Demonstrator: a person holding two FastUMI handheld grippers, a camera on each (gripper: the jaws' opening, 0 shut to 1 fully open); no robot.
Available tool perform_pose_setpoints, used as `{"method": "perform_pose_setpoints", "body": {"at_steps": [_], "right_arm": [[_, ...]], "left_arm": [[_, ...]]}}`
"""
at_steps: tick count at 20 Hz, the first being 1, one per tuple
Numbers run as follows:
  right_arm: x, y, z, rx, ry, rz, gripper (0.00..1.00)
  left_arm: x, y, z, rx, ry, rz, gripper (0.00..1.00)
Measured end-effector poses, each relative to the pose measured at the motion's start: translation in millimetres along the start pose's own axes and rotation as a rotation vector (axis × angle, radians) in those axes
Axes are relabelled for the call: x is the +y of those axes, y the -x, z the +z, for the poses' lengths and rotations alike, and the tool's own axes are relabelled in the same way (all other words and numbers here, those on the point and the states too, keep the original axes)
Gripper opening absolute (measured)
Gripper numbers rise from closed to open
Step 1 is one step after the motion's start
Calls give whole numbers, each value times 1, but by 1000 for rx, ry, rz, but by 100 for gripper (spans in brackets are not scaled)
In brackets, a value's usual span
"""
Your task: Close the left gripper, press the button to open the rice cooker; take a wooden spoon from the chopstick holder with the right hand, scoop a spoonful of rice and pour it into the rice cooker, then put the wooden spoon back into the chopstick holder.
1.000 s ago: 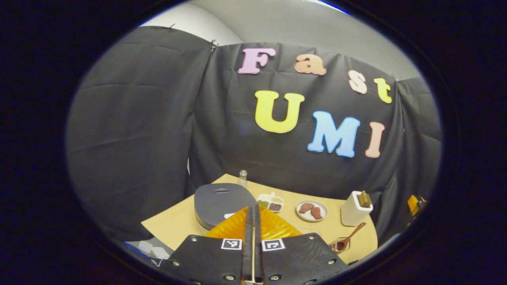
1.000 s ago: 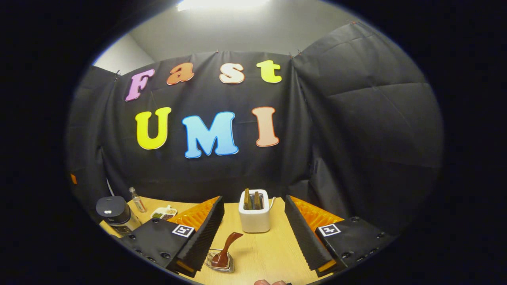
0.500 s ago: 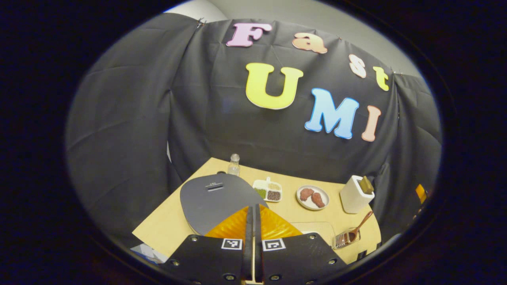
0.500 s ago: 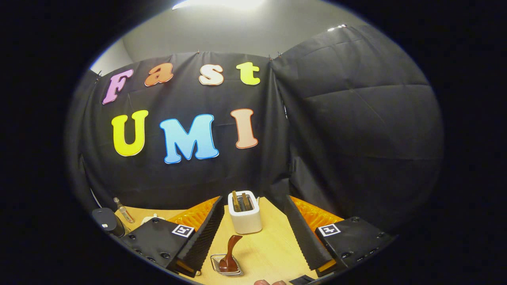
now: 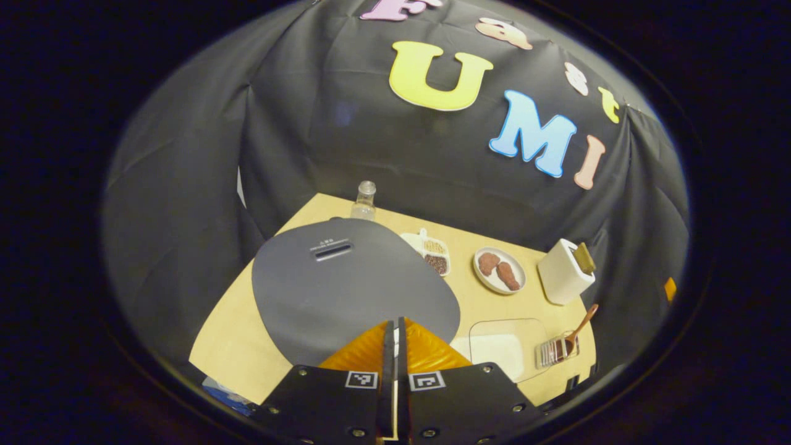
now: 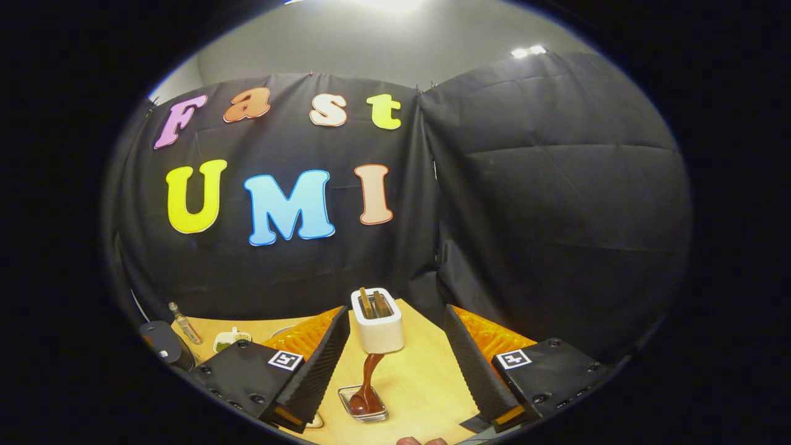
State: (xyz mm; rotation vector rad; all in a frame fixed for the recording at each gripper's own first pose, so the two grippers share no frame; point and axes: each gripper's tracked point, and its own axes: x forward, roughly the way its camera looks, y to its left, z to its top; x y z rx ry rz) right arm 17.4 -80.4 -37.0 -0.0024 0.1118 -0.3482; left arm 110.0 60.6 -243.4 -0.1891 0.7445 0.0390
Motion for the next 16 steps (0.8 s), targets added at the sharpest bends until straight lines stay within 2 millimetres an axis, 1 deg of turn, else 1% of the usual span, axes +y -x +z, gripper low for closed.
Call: {"method": "perform_pose_setpoints", "body": {"at_steps": [1,2,3,4,5,6,7,9,10,11,12,13,14,16], "right_arm": [[2,4,-2,5,7,-5,97],[4,9,-2,6,13,-12,93],[5,11,-4,7,17,-20,93],[6,15,-4,7,20,-28,98],[6,17,-6,8,20,-36,93],[8,19,-7,12,19,-44,98],[9,21,-9,17,17,-49,98],[11,26,-11,22,11,-56,98],[13,27,-11,24,9,-58,93],[14,29,-12,25,7,-61,93],[15,30,-12,24,5,-64,98],[17,32,-13,26,2,-65,98],[19,33,-14,29,1,-63,93],[23,36,-16,38,7,-56,93]], "left_arm": [[0,-5,-4,14,-10,-12,4],[-2,-8,-8,28,-21,-24,4],[-1,-11,-10,37,-26,-30,4],[0,-13,-11,36,-24,-36,4],[-2,-15,-11,36,-20,-51,4],[-3,-15,-10,31,-22,-58,2],[-4,-18,-9,30,-27,-65,4],[-2,-17,-14,48,-39,-64,4],[-2,-17,-15,54,-58,-68,4],[-2,-17,-16,61,-77,-73,3],[-2,-18,-17,62,-81,-77,3],[-2,-18,-16,59,-66,-78,3],[-1,-18,-16,55,-49,-83,3],[-2,-15,-19,46,-56,-109,3]]}}
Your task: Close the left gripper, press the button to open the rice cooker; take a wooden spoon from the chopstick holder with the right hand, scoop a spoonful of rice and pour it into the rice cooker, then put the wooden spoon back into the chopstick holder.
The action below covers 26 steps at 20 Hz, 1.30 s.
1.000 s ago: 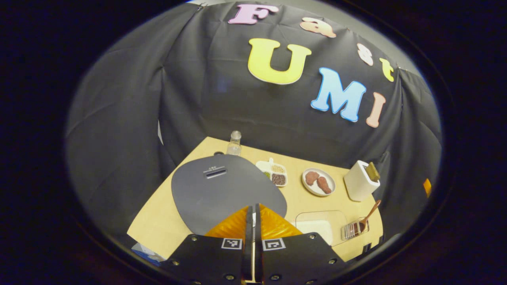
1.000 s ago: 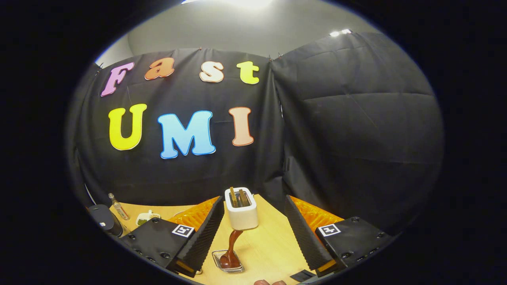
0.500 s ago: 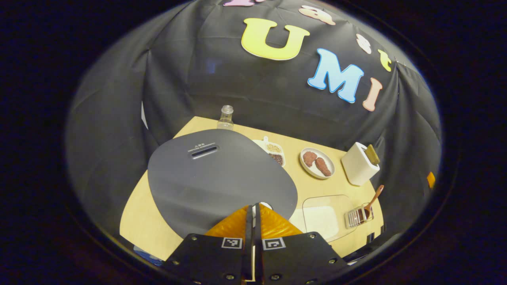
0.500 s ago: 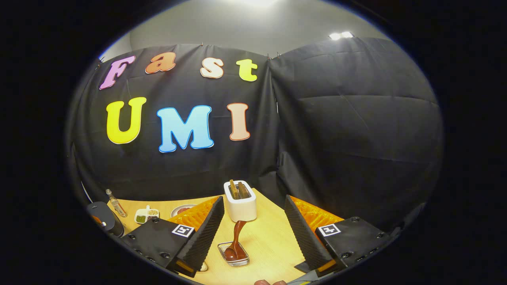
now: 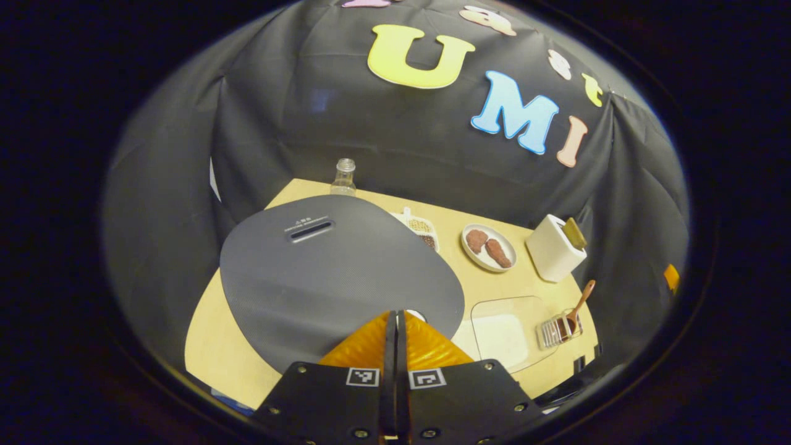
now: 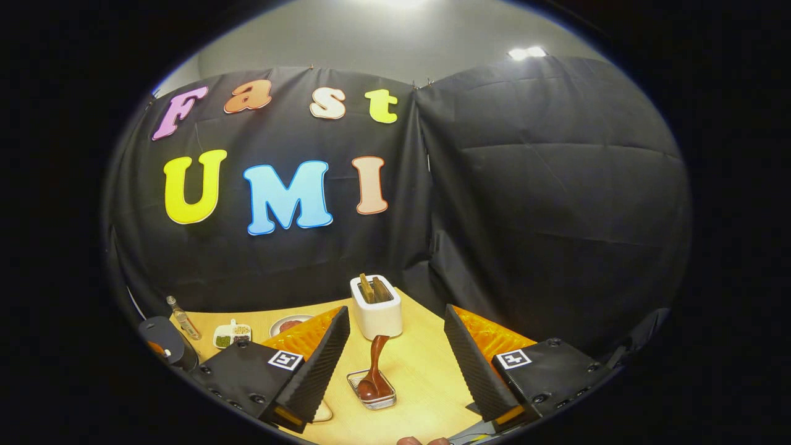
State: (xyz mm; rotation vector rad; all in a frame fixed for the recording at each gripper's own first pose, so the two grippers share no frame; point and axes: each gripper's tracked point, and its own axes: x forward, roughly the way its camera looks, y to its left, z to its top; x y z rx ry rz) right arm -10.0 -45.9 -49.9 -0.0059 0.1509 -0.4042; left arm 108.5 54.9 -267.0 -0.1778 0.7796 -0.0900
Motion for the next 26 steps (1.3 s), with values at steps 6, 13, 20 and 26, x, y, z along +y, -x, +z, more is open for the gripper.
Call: {"method": "perform_pose_setpoints", "body": {"at_steps": [6,13,20,26], "right_arm": [[3,8,-3,20,8,32,98],[0,-1,-18,61,3,103,98],[-21,-30,-10,63,0,192,98],[-27,-62,-39,117,-7,313,98]], "left_arm": [[-1,-3,-3,4,-59,-3,4],[-1,-5,-2,48,-115,45,4],[6,36,25,-150,66,237,2],[2,158,82,-514,34,440,2]]}}
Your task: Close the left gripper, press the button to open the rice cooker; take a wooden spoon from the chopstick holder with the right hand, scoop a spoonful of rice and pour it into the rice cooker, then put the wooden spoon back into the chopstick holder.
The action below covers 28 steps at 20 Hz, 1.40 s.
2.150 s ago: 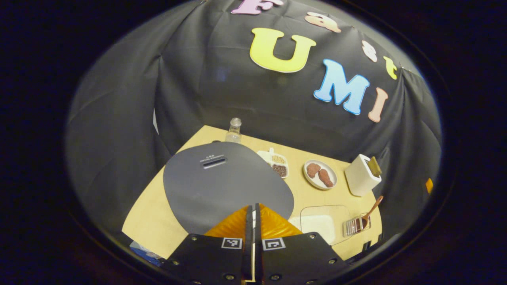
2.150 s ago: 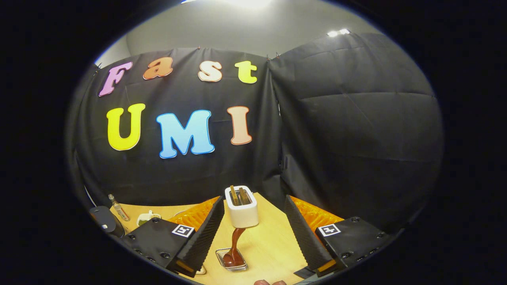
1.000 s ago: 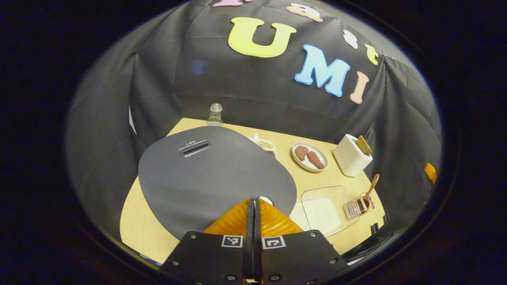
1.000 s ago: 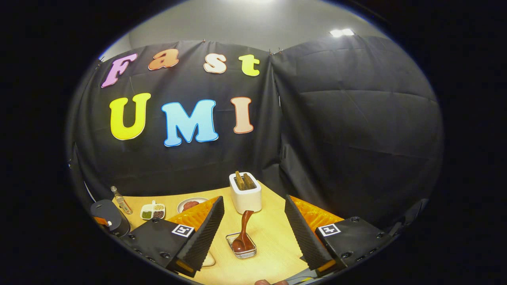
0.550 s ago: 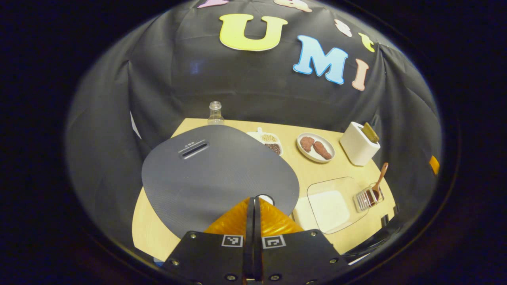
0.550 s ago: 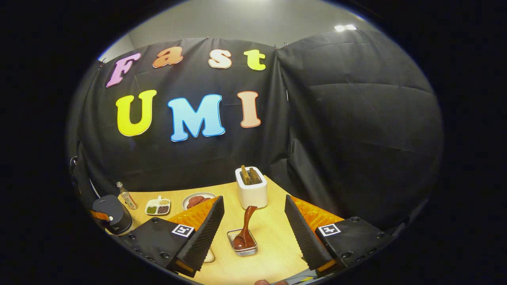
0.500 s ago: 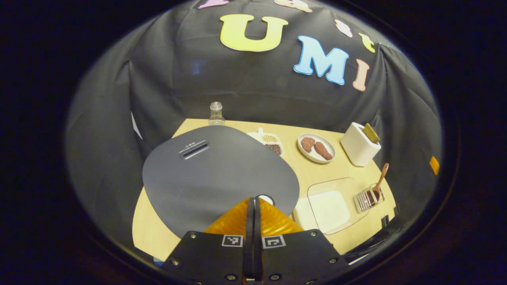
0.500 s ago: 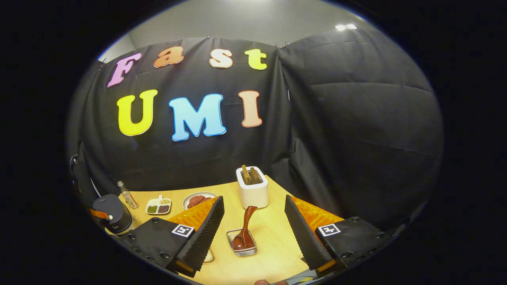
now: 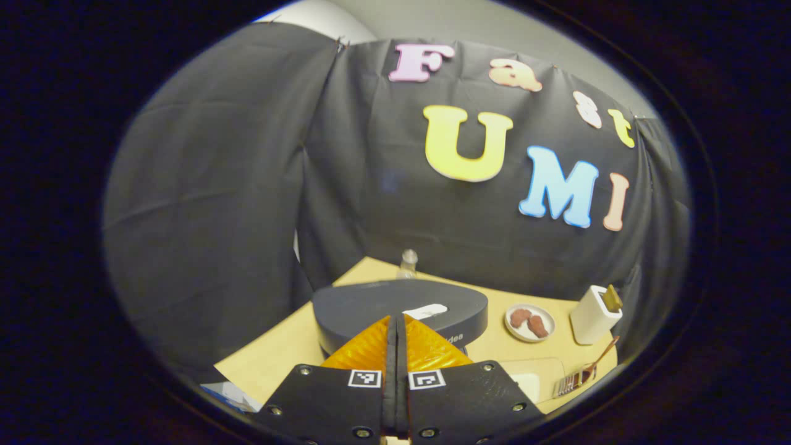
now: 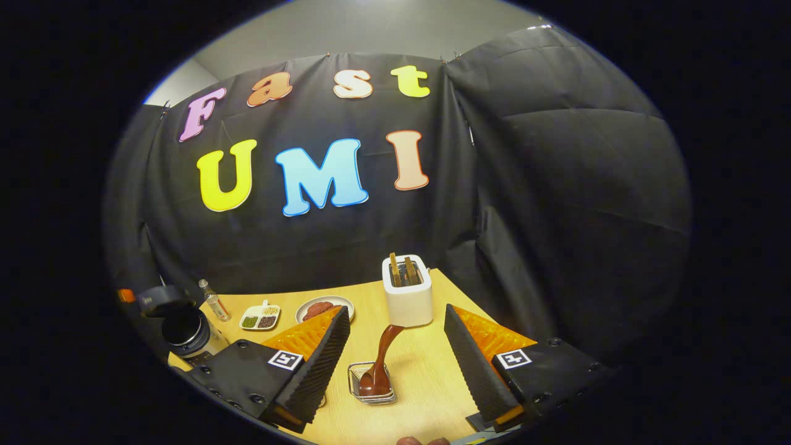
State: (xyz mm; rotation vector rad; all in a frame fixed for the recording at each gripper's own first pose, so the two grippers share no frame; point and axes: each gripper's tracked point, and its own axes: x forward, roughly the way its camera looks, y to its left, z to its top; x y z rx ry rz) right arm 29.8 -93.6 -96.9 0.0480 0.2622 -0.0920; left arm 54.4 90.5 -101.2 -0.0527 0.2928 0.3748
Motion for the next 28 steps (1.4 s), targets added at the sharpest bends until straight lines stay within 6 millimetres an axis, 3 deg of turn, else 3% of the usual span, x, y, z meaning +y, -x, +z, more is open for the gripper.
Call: {"method": "perform_pose_setpoints", "body": {"at_steps": [3,6,8,10,16,18,28], "right_arm": [[-5,-10,-9,13,-6,46,98],[-1,-23,-18,38,6,83,98],[3,-29,-19,49,14,107,98],[7,-34,-21,57,27,123,98],[20,-53,-22,88,25,141,98],[24,-60,-26,122,12,147,98],[19,-107,-72,301,-29,132,98]], "left_arm": [[-3,53,20,-97,28,6,1],[1,90,19,-165,-10,41,1],[2,111,20,-194,-56,62,14],[-3,126,15,-195,-69,64,20],[-9,132,2,-191,-73,60,55],[-6,135,-3,-188,-103,87,96],[2,149,-31,-149,-121,163,96]]}}
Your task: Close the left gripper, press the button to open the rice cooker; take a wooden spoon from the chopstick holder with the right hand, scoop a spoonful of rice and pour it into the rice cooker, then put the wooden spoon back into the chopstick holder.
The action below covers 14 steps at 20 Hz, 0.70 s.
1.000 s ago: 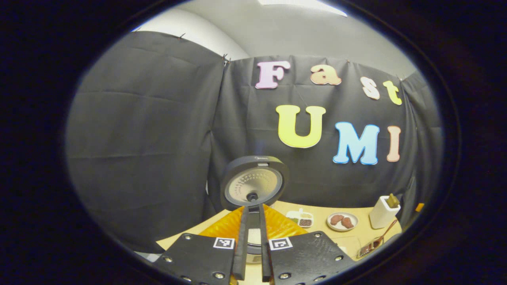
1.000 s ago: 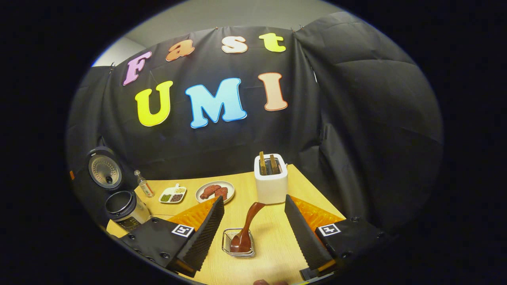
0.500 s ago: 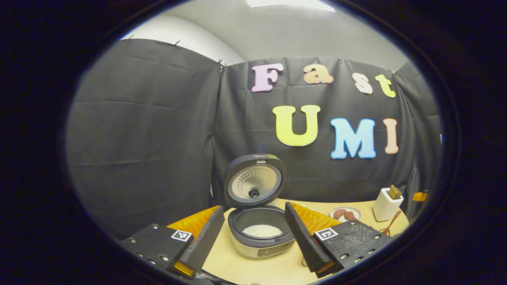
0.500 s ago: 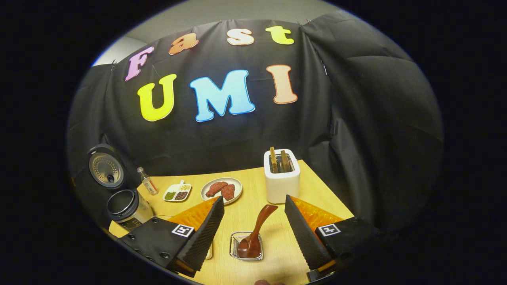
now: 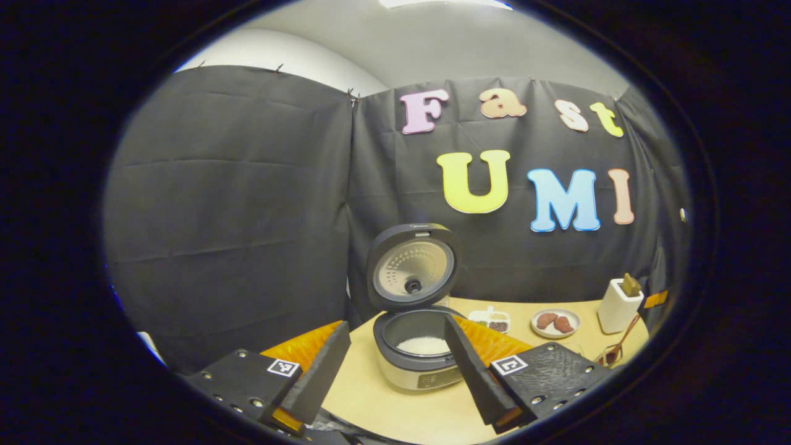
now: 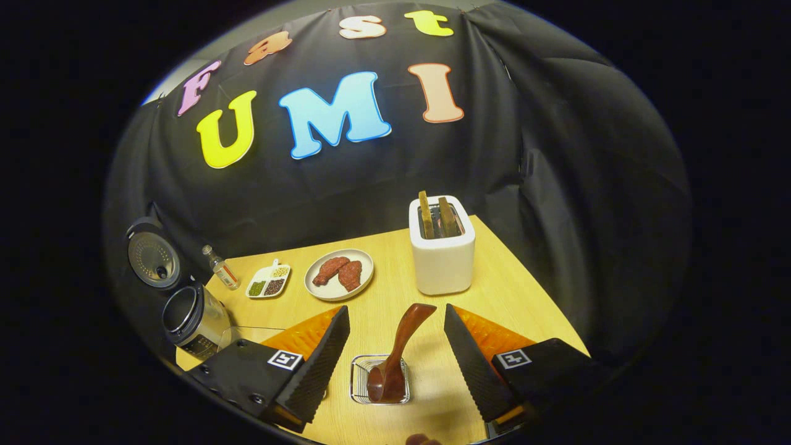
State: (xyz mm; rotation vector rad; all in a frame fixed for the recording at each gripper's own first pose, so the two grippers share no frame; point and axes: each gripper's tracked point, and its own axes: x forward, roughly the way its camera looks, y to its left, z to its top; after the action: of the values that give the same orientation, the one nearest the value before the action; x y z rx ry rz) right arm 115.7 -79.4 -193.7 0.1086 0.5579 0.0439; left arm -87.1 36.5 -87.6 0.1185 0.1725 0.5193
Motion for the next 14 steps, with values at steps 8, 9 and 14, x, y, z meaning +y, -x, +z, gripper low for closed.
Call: {"method": "perform_pose_setpoints", "body": {"at_steps": [8,9,14], "right_arm": [[-2,-48,-46,174,-66,10,98],[-4,-56,-51,196,-64,4,98],[1,-84,-68,294,-117,14,98]], "left_arm": [[-10,0,-11,62,-82,-13,96],[-9,0,-14,77,-117,-9,96],[-22,6,-22,115,-115,-39,96]]}}
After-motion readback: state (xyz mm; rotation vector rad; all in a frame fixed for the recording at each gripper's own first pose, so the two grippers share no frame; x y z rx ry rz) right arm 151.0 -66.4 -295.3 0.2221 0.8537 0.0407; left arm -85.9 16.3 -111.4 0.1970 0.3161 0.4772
